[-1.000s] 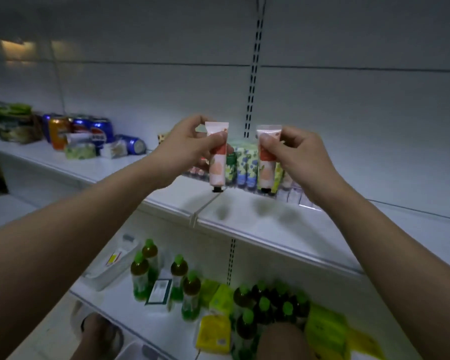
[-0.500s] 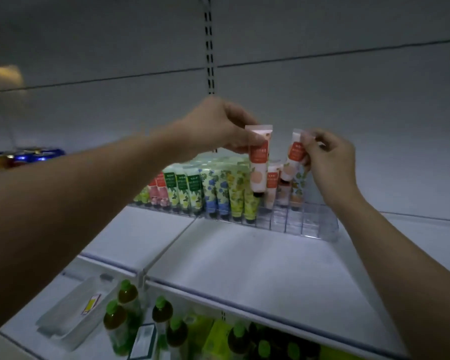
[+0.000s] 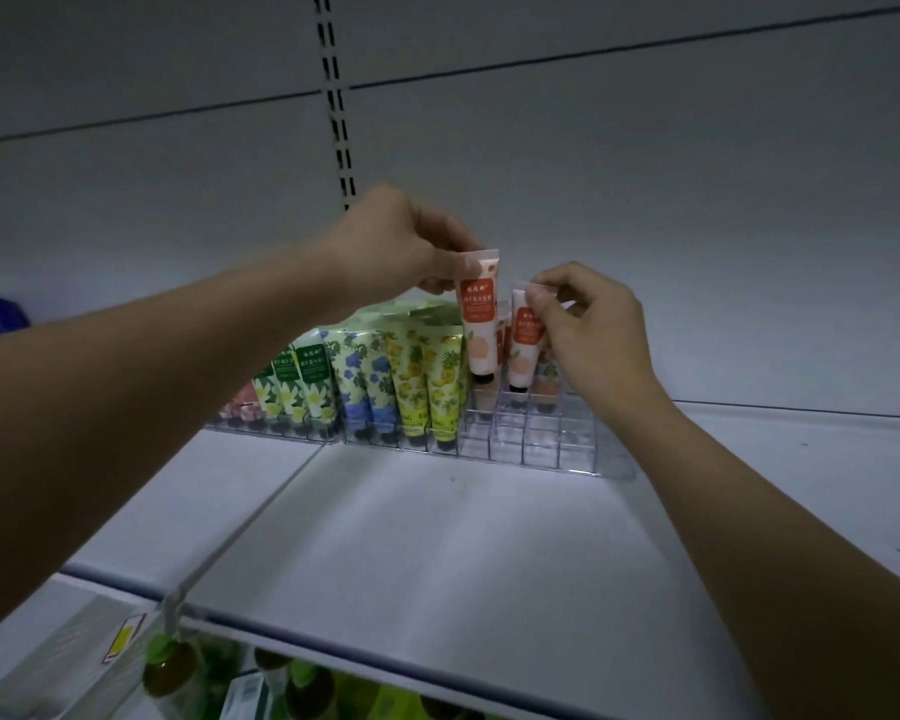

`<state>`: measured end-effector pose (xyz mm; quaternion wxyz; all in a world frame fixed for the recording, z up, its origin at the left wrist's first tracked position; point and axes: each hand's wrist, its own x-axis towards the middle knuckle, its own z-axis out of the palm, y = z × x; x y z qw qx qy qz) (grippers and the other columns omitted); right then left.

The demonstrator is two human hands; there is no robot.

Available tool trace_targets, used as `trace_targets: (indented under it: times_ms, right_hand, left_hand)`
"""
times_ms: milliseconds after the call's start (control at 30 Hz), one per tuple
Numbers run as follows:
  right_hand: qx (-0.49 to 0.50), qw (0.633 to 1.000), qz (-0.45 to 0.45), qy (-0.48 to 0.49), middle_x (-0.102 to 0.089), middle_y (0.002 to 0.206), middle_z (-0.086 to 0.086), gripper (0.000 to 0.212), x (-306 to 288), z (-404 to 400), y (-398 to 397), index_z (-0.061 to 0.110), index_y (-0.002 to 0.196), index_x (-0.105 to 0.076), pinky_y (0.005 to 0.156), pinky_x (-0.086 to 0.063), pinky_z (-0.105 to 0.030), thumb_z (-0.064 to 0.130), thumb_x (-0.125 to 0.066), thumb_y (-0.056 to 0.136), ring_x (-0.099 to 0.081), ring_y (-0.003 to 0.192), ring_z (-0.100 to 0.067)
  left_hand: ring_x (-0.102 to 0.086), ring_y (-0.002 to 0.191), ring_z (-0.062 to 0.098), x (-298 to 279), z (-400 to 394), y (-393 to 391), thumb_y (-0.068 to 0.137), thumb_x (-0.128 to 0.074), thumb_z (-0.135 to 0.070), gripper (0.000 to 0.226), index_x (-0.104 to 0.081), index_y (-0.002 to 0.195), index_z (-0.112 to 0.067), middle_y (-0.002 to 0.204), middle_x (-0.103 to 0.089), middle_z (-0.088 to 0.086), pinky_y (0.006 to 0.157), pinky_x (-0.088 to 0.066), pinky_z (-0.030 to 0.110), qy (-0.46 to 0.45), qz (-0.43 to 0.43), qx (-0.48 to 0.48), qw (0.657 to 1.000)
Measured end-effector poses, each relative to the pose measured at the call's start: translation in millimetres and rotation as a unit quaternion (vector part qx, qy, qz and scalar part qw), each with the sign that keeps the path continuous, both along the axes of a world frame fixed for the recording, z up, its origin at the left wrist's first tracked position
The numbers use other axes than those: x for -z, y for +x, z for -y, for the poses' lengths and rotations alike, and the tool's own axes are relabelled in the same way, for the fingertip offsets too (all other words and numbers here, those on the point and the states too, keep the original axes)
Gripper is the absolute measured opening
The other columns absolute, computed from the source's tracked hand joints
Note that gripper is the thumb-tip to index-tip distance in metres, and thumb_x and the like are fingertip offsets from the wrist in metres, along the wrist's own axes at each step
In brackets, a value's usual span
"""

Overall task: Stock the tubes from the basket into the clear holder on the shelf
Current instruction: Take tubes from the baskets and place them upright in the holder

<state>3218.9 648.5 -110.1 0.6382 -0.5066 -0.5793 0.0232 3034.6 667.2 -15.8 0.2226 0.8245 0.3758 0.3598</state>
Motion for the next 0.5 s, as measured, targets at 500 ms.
trace_targets:
  times_ms: [500]
  right_hand:
    - [-0.003, 0.992, 0.079, -0.103, -0.065, 0.092, 0.003, 0.012, 5.3, -1.1, 1.9, 0.019, 0.101, -0.069, 0.068, -0.045, -0.02, 0.025, -0.062, 0.093, -0.058, 0.081, -0.008]
  left_hand:
    - [-0.068, 0.065, 0.0, 12.0, 3.2, 5.5, 0.08, -0.076, -0.016, 0.005, -0.076, 0.082, -0.021, 0.073, -0.073, -0.012, 0.055, -0.049, 0.01, 0.029, -0.039, -0.029, 0.998]
